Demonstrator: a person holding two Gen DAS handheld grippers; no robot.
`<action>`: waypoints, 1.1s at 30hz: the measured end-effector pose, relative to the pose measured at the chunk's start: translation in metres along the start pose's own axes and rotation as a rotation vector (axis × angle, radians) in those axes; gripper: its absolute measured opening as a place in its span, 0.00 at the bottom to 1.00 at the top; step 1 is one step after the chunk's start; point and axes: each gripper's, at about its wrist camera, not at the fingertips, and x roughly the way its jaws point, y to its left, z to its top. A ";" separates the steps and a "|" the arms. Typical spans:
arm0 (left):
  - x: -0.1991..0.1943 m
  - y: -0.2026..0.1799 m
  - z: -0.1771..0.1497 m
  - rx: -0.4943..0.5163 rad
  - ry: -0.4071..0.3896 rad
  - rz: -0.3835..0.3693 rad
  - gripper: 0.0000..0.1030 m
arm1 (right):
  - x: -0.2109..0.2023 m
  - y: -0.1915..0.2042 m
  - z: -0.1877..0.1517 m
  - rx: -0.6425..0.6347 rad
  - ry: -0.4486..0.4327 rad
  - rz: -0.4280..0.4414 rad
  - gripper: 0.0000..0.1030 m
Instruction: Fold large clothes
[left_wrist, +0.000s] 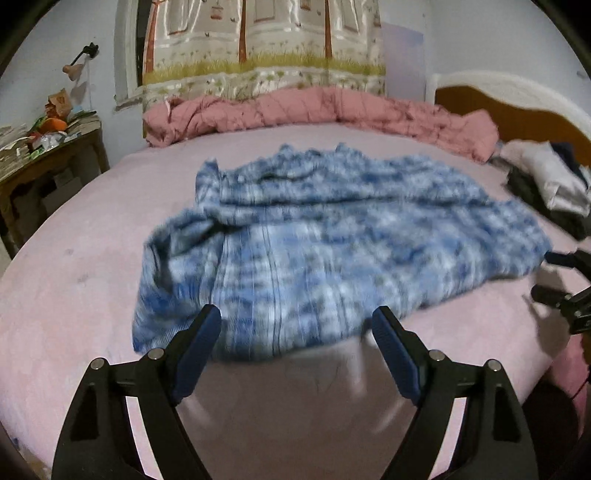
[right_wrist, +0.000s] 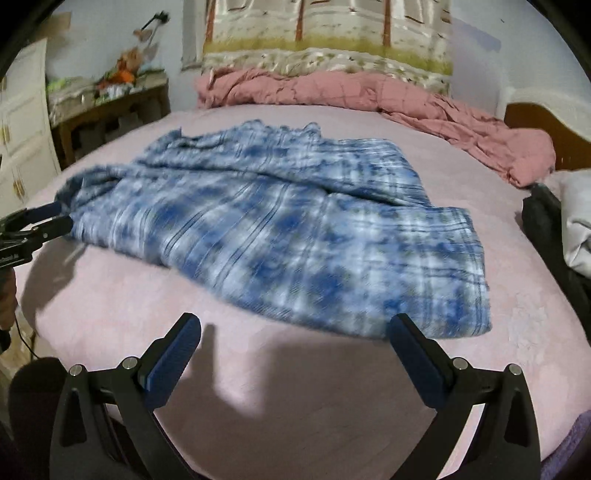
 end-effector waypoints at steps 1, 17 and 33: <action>0.001 -0.002 -0.004 0.012 0.009 0.018 0.80 | 0.001 0.003 -0.002 0.000 0.007 -0.013 1.00; 0.035 0.012 0.009 0.054 0.007 0.246 0.14 | 0.034 -0.016 0.028 -0.046 -0.058 -0.262 0.81; -0.069 0.014 -0.009 -0.030 -0.171 0.164 0.04 | -0.053 -0.026 -0.005 0.043 -0.265 -0.140 0.06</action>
